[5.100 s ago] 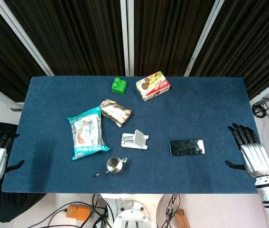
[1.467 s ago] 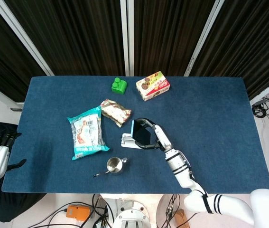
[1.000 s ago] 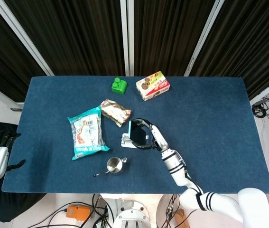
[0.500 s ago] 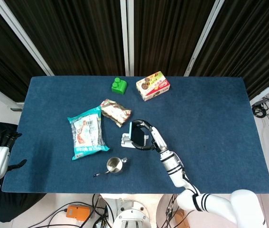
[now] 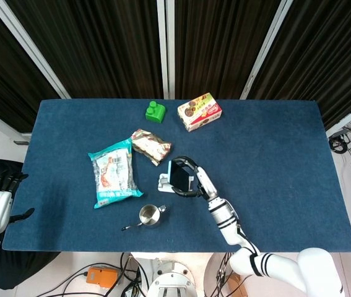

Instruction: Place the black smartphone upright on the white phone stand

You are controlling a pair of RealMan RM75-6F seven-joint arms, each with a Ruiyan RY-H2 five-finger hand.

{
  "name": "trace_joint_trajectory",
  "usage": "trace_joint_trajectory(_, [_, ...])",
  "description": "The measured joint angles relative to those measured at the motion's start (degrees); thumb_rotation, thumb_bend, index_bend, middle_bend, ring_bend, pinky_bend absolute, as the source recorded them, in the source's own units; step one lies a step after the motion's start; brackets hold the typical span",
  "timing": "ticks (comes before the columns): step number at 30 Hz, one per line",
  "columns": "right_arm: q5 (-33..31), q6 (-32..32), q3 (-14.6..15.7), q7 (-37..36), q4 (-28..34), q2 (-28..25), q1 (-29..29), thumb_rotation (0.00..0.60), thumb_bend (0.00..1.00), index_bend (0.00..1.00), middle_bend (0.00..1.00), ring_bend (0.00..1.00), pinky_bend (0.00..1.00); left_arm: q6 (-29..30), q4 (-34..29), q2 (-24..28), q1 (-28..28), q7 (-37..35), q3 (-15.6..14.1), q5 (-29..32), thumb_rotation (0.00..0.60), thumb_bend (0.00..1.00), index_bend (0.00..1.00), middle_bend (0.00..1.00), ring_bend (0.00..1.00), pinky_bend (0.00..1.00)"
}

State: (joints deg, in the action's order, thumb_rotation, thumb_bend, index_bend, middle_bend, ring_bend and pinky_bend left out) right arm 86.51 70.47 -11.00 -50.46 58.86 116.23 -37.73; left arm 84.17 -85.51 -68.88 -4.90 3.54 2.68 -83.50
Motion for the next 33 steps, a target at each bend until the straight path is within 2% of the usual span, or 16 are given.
trace_joint_trajectory(10, [-0.1, -0.4, 0.2, -0.7, 0.4, -0.3, 0.1, 0.6, 0.44, 0.24, 0.27, 0.15, 0.24, -0.1, 0.3, -0.3, 0.0, -0.2, 0.0, 0.0, 0.6, 0.04, 0.2, 0.17, 0.08, 0.0])
trace_joint_trajectory(14, [0.2, 0.0, 0.3, -0.9, 0.5, -0.4, 0.3, 0.6, 0.44, 0.19, 0.23, 0.12, 0.2, 0.0, 0.3, -0.3, 0.0, -0.2, 0.0, 0.1, 0.6, 0.04, 0.2, 0.17, 0.08, 0.0])
trace_joint_trajectory(20, [2.2, 2.6, 1.0, 1.0, 2.0, -3.1, 0.8, 0.6, 0.44, 0.16, 0.2, 0.08, 0.17, -0.2, 0.3, 0.0, 0.0, -0.2, 0.0, 0.1, 0.6, 0.04, 0.2, 0.17, 0.08, 0.0])
trace_joint_trajectory(26, [3.5, 3.9, 1.7, 13.0, 6.9, -11.3, 2.1, 0.6, 0.44, 0.17, 0.2, 0.08, 0.17, -0.6, 0.6, -0.1, -0.2, -1.0, 0.1, 0.4, 0.6, 0.04, 0.2, 0.17, 0.08, 0.0])
trace_joint_trajectory(33, [1.8, 3.6, 3.2, 35.6, 19.9, -29.5, 5.9, 0.6, 0.44, 0.16, 0.2, 0.08, 0.18, -1.0, 1.1, -0.3, -0.4, -1.5, 0.3, 0.7, 0.6, 0.04, 0.2, 0.17, 0.08, 0.0])
